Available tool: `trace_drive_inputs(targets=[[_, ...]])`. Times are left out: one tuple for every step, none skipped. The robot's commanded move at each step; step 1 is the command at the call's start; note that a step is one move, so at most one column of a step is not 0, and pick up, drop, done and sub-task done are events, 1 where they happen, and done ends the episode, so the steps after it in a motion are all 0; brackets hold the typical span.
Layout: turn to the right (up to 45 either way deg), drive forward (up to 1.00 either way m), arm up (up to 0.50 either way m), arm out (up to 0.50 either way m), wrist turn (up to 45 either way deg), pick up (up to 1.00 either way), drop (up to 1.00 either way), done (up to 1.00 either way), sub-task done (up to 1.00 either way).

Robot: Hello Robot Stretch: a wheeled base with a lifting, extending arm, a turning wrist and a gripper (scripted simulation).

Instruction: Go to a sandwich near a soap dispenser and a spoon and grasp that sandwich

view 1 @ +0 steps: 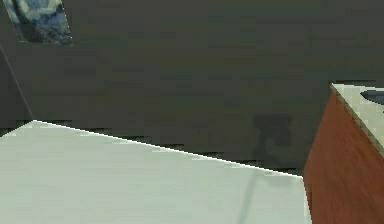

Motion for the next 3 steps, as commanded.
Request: trace_drive_inputs(targets=[[0.0,0.0,0.0,0.0,0.0,1.0,0.0,0.0,0.0],[0.0,0.0,0.1,0.0,0.0,0.0,0.0,0.0,0.0],[0.0,0.0,0.0,0.0,0.0,0.0,0.0,1.0,0.0]])
